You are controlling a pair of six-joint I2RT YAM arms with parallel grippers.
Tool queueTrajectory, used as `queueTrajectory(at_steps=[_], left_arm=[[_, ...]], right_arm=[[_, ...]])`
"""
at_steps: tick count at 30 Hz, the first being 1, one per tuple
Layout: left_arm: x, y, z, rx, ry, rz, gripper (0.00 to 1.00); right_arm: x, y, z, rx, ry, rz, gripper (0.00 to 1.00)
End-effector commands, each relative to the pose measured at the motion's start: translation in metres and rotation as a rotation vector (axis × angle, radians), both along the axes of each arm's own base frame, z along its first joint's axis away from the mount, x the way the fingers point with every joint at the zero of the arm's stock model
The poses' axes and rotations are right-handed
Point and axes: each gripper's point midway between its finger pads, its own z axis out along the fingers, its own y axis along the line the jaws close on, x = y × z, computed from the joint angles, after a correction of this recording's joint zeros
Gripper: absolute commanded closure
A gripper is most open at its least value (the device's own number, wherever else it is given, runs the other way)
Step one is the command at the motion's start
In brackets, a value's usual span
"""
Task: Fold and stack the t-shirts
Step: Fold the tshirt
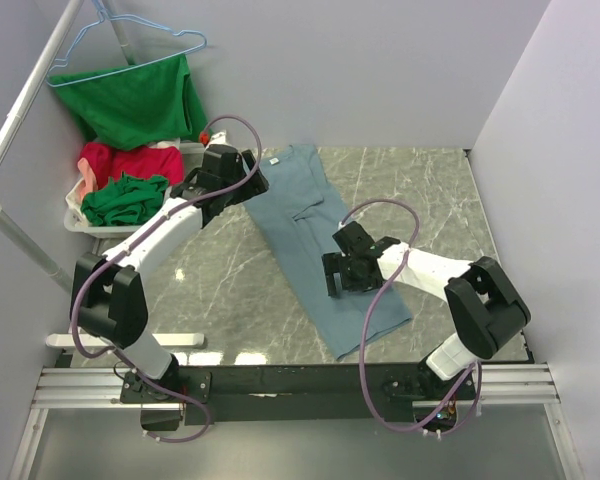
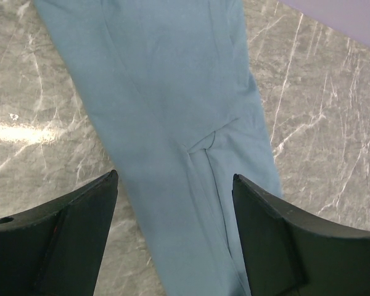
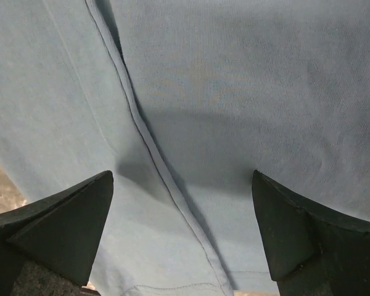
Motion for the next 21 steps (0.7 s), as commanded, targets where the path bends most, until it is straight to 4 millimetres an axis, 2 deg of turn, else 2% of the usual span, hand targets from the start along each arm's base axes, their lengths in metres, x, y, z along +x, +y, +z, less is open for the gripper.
queueTrajectory(at_steps=[1, 5, 9, 14, 21], left_arm=[[0.008, -0.001, 0.012, 0.007, -0.038, 0.008, 0.2], [0.01, 0.0, 0.011, 0.016, -0.039, 0.013, 0.2], [0.014, 0.002, 0.009, 0.038, -0.029, 0.026, 0.2], [0.016, 0.004, 0.008, 0.057, -0.024, 0.034, 0.2], [0.021, 0.005, 0.012, 0.063, -0.031, 0.041, 0.2]], right_arm=[[-0.003, 0.0, -0.007, -0.028, 0.039, 0.018, 0.03], [-0.02, -0.002, -0.025, -0.095, 0.121, 0.008, 0.05], [-0.045, 0.012, -0.044, -0.082, 0.189, 0.017, 0.06], [-0.087, 0.046, -0.055, 0.004, 0.281, 0.078, 0.07], [-0.132, 0.099, -0.062, 0.059, 0.358, 0.136, 0.1]])
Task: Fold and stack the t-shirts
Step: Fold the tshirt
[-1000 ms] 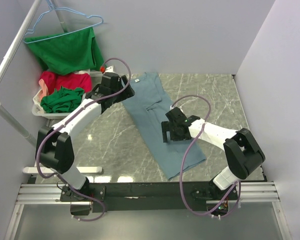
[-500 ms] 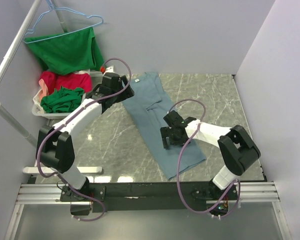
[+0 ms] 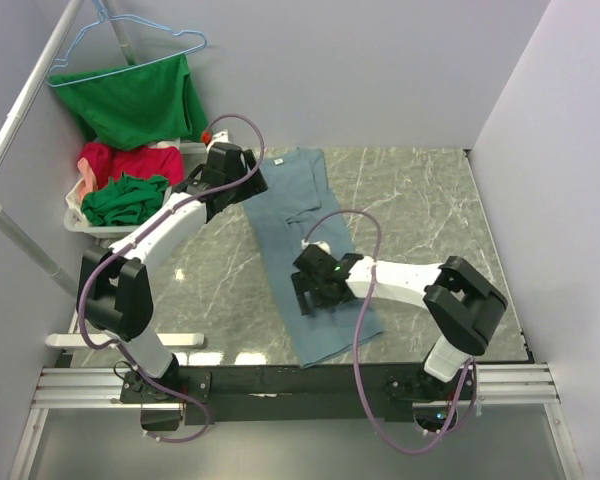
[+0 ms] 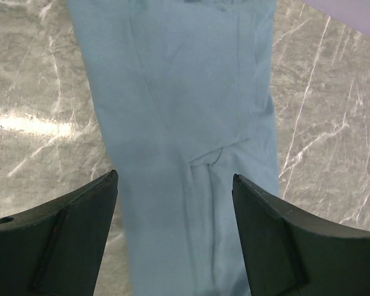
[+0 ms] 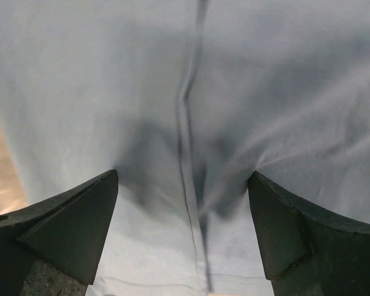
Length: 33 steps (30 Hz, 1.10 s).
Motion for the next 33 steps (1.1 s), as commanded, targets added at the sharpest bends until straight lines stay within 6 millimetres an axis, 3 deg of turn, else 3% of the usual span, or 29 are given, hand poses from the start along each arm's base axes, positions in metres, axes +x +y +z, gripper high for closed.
queueTrajectory(at_steps=[1, 5, 8, 9, 11, 12, 14, 20, 26, 33], left_arm=[[0.013, -0.001, 0.022, 0.016, -0.061, 0.005, 0.2], [0.023, -0.006, 0.015, 0.027, -0.043, -0.002, 0.2], [0.036, -0.016, 0.007, 0.019, -0.03, -0.02, 0.2], [0.04, -0.019, -0.008, 0.027, 0.0, -0.025, 0.2], [0.051, -0.029, -0.01, 0.014, -0.002, -0.051, 0.2], [0.057, -0.034, -0.031, 0.022, 0.032, -0.062, 0.2], [0.072, -0.049, -0.052, 0.019, 0.065, -0.104, 0.2], [0.098, -0.075, -0.1, 0.066, 0.143, -0.132, 0.21], [0.094, -0.078, -0.119, 0.095, 0.175, -0.073, 0.2], [0.095, -0.09, -0.153, 0.163, 0.211, -0.086, 0.2]], right_arm=[[-0.095, 0.043, -0.043, 0.088, 0.373, 0.013, 0.1], [-0.11, 0.082, -0.036, 0.112, 0.382, 0.067, 0.11], [-0.114, 0.097, -0.035, 0.105, 0.378, 0.057, 0.11], [-0.117, 0.095, -0.036, 0.085, 0.376, 0.055, 0.11], [-0.109, 0.091, -0.036, 0.054, 0.34, 0.026, 0.12], [-0.109, 0.086, -0.032, 0.035, 0.328, 0.016, 0.12], [-0.099, 0.074, -0.028, -0.003, 0.261, -0.023, 0.12], [-0.071, 0.051, 0.016, 0.011, 0.063, -0.139, 0.12], [-0.049, 0.036, 0.063, 0.083, -0.067, -0.25, 0.1], [-0.027, 0.015, 0.089, 0.147, -0.149, -0.348, 0.1]])
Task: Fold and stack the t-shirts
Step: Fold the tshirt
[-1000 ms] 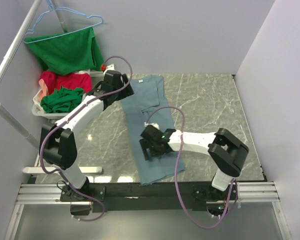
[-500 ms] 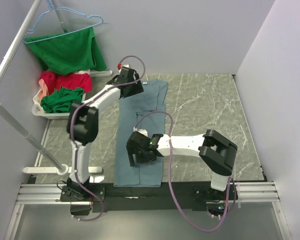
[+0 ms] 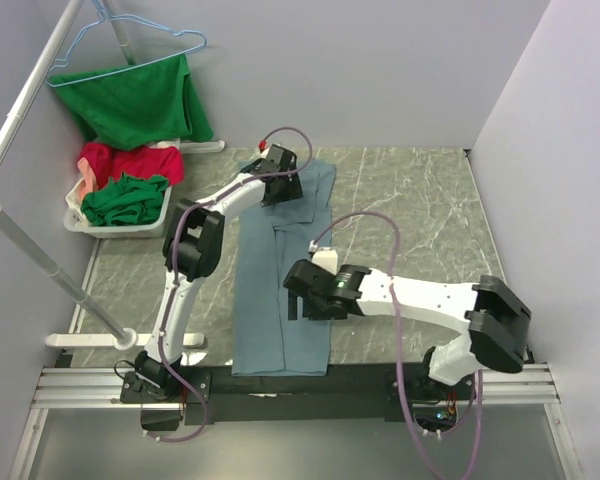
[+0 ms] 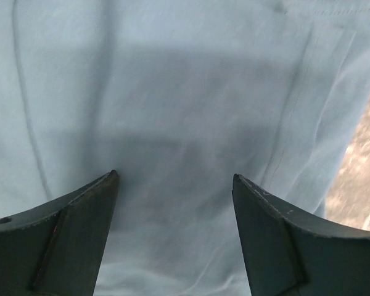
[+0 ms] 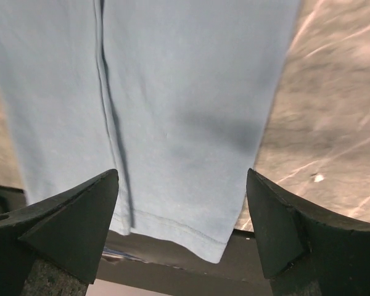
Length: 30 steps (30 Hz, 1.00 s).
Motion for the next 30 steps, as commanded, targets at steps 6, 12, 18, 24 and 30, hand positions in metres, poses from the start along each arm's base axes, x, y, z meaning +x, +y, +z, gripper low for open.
queueTrajectory(at_steps=[6, 12, 18, 24, 30], left_arm=[[0.027, -0.012, -0.023, 0.06, -0.023, 0.017, 0.19], [0.049, -0.013, -0.035, 0.047, -0.043, 0.048, 0.18], [0.085, -0.014, -0.011, -0.122, -0.156, 0.051, 0.18], [0.1, -0.006, 0.09, -0.29, -0.402, 0.006, 0.18], [0.077, 0.016, 0.177, -0.265, -0.531, -0.002, 0.18]], right_arm=[[0.034, -0.05, 0.033, 0.071, -0.109, -0.22, 0.1], [0.063, -0.086, 0.053, 0.117, -0.184, -0.331, 0.1], [0.081, -0.107, 0.042, 0.027, -0.172, -0.352, 0.1], [0.08, -0.098, 0.019, 0.021, -0.117, -0.33, 0.1], [0.062, -0.083, -0.011, 0.085, -0.025, -0.284, 0.1]])
